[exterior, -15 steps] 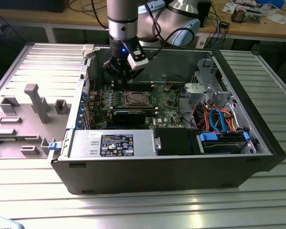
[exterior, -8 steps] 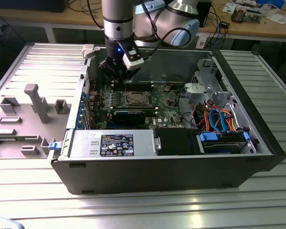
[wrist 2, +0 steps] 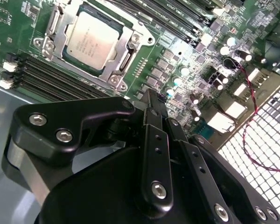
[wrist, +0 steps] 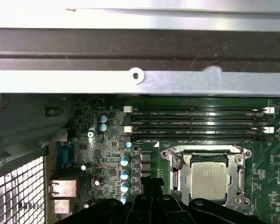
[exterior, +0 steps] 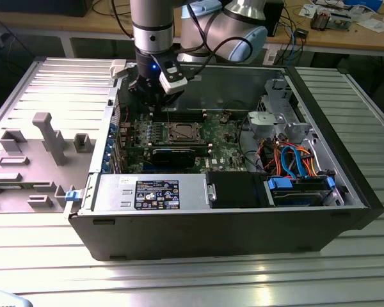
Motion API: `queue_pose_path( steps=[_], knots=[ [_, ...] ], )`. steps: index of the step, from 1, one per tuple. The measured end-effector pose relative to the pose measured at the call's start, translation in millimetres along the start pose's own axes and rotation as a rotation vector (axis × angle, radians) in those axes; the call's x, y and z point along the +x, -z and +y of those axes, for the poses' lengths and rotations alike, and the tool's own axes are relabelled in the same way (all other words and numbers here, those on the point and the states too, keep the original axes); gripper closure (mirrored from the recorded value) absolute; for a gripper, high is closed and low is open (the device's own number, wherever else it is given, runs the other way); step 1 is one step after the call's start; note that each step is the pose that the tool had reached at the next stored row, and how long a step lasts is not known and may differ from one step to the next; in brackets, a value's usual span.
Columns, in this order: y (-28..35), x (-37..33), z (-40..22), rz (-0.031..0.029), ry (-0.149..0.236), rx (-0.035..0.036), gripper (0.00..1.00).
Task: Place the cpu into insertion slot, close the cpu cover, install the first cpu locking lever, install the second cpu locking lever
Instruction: 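Install the first cpu locking lever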
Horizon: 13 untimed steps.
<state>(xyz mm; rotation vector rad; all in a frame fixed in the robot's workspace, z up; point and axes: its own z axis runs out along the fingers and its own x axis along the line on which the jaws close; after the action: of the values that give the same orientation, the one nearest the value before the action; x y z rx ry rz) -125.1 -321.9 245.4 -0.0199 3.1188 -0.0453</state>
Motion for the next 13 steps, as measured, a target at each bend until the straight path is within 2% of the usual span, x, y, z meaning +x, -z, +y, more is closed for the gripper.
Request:
queue_pose_path(
  steps=[13],
  knots=[
    [0.3, 14.3, 0.2, 0.0, 0.0, -0.0048, 0.89]
  ],
)
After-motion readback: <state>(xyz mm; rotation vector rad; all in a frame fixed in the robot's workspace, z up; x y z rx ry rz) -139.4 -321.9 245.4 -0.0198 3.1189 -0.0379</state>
